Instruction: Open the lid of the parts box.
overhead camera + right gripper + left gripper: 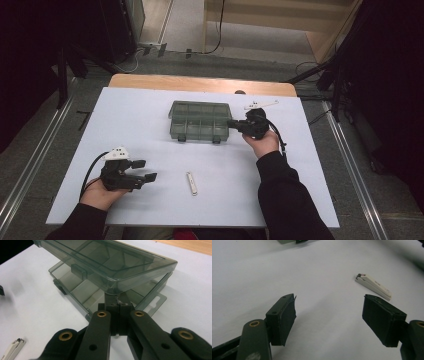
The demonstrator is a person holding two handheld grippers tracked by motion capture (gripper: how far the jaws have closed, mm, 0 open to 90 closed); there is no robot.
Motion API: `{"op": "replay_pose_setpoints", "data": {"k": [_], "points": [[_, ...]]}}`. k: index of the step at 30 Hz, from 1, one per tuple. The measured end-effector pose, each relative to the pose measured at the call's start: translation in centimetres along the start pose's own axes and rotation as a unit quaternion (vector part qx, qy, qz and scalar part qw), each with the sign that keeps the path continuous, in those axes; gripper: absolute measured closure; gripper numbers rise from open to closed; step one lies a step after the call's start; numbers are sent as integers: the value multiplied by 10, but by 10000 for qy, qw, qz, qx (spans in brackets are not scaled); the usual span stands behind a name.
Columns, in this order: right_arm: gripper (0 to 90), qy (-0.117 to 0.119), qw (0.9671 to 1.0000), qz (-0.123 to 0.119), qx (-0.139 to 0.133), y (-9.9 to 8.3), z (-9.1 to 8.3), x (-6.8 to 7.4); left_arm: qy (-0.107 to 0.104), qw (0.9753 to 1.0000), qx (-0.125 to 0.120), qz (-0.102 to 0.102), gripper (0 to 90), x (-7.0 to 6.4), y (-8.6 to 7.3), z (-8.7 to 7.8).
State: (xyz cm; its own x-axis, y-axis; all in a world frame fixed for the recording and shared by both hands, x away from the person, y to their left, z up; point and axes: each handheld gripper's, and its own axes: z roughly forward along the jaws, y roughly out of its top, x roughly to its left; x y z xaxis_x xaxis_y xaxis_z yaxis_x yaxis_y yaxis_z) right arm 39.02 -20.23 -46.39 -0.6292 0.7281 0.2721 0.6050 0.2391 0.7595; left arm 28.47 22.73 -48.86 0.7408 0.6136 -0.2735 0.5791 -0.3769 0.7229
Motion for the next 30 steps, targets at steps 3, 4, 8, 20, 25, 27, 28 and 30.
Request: {"op": "replay_pose_setpoints", "data": {"k": [3,4,8,20,25,27,28,30], "points": [[900,35,10000,33,63,3,1,-2,-23,10000,13,24,263,-1,1,1],[900,47,10000,27,23,4,1,-3,-18,10000,27,13,263,-1,1,1],[900,63,10000,24,-2,8,1,-5,1,10000,31,40,263,-1,2,0],[900,126,9999,57,19,14,1,-9,58,9999,80,67,263,-3,16,-5],[900,129,9999,68,16,17,1,-9,-11,9999,78,69,263,1,26,-2],[900,136,9999,91,19,18,1,-9,-17,9999,90,84,263,2,30,-1],[900,138,9999,77,4,18,1,-10,-43,9999,109,99,263,2,31,0],[900,147,9999,56,8,19,1,-10,-12,9998,138,104,264,3,35,1]]}}
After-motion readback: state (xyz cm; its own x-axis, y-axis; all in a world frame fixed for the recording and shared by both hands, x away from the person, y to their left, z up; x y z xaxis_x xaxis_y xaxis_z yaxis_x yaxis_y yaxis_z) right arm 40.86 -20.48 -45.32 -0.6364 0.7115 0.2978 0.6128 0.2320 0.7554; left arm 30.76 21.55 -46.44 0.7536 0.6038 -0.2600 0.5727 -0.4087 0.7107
